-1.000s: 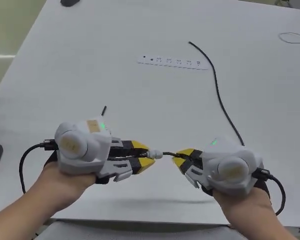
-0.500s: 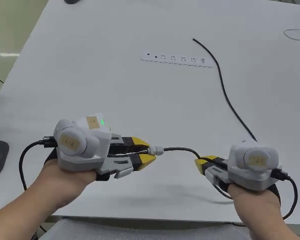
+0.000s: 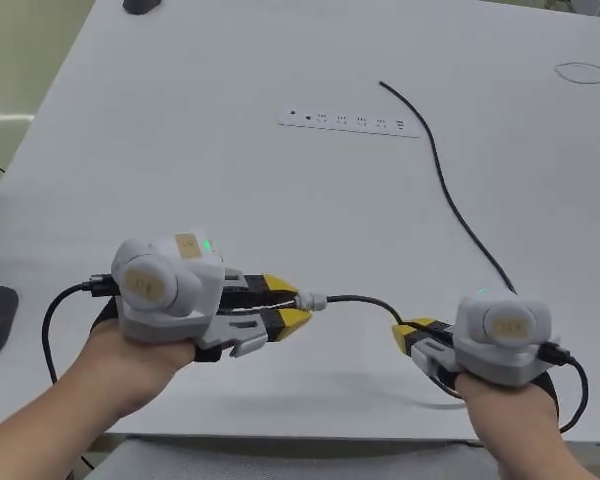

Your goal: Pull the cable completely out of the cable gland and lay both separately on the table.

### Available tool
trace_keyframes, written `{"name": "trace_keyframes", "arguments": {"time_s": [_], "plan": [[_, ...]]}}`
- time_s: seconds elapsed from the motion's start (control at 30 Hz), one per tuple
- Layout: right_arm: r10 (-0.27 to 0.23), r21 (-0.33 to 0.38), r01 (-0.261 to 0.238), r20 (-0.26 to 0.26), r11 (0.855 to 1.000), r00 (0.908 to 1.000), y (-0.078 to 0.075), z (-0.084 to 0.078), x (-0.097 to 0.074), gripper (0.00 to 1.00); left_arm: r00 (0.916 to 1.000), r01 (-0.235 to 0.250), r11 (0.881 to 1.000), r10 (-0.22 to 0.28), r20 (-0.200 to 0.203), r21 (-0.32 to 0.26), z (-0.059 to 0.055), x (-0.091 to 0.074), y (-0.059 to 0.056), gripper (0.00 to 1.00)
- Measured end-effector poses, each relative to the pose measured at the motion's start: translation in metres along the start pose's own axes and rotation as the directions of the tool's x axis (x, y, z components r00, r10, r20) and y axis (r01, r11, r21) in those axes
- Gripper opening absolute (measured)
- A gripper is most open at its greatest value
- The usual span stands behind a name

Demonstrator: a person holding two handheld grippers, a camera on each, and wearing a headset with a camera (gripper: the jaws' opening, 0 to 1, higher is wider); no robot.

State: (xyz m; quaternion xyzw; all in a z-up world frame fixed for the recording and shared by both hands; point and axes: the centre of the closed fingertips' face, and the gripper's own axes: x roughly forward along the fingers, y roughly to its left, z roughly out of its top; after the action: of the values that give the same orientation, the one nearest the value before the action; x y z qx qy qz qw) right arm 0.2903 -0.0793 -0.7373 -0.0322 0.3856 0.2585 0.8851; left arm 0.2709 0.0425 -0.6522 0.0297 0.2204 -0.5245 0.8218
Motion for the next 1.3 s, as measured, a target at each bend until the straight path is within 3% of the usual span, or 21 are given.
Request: {"name": "trace_keyframes", "arguments": {"time_s": [0.03, 0.1, 0.2, 0.43, 0.63, 0.73, 0.83, 0.9, 1.0, 1.1, 1.17, 1.23, 1.3], "plan": [[0.001, 0.04, -0.001, 0.005, 0.999, 1.0, 0.0, 0.001, -0.002, 0.01, 1.0, 0.0, 1.0, 0.0, 0.001, 0.0, -0.001, -0.001, 0.0, 0.15], [0.018, 0.051, -0.018, -0.012, 0.999, 0.9998, 0.003, -0.001, -0.002, 0.02, 1.0, -0.002, 1.0, 0.002, 0.002, -0.007, -0.001, -0.002, 0.001, 0.15], [0.012, 0.008, -0.012, -0.003, 1.0, 0.9999, 0.005, 0.001, -0.005, 0.02, 1.0, -0.005, 1.0, 0.005, 0.0, -0.028, -0.003, -0.003, 0.002, 0.15], [0.006, -0.002, -0.006, 0.002, 1.0, 1.0, 0.006, 0.001, -0.01, 0.05, 1.0, -0.008, 0.999, 0.008, 0.002, -0.037, -0.004, -0.004, 0.001, 0.15], [0.035, -0.086, -0.034, 0.007, 0.996, 0.9994, 0.014, 0.014, -0.022, 0.21, 1.0, -0.005, 0.999, 0.005, 0.001, -0.042, -0.003, -0.005, 0.002, 0.15], [0.064, -0.207, -0.055, 0.033, 0.977, 0.9974, 0.027, 0.033, -0.029, 0.27, 1.0, -0.001, 0.999, 0.001, -0.002, -0.041, -0.003, -0.003, -0.001, 0.15], [0.077, -0.335, -0.063, 0.028, 0.94, 0.9966, 0.042, 0.046, -0.033, 0.29, 1.0, 0.004, 0.999, -0.004, -0.002, -0.043, -0.003, -0.002, -0.002, 0.15], [0.088, -0.412, -0.071, 0.022, 0.908, 0.9959, 0.056, 0.055, -0.032, 0.28, 1.0, 0.007, 0.999, -0.007, -0.006, -0.046, -0.004, -0.001, -0.002, 0.15], [0.117, -0.462, -0.092, 0.026, 0.882, 0.9928, 0.072, 0.06, -0.029, 0.26, 1.0, 0.005, 0.999, -0.005, -0.008, -0.052, -0.005, -0.001, -0.002, 0.15], [0.123, -0.551, -0.082, 0.038, 0.831, 0.9916, 0.084, 0.066, -0.022, 0.18, 0.9999, 0.009, 0.998, -0.01, -0.01, -0.06, -0.006, -0.001, -0.002, 0.15], [0.133, -0.551, -0.102, 0.018, 0.828, 0.9909, 0.09, 0.063, -0.017, 0.18, 0.9999, 0.013, 0.998, -0.013, -0.009, -0.061, -0.006, -0.001, -0.003, 0.15], [0.129, -0.596, -0.103, 0.001, 0.796, 0.9916, 0.094, 0.063, -0.012, 0.18, 0.9999, 0.012, 0.998, -0.013, -0.011, -0.057, -0.006, -0.001, -0.002, 0.15], [0.136, -0.604, -0.104, 0.008, 0.79, 0.9907, 0.098, 0.066, -0.012, 0.15, 0.9998, 0.016, 0.998, -0.017, -0.01, -0.066, -0.006, -0.001, -0.002, 0.15]]}}
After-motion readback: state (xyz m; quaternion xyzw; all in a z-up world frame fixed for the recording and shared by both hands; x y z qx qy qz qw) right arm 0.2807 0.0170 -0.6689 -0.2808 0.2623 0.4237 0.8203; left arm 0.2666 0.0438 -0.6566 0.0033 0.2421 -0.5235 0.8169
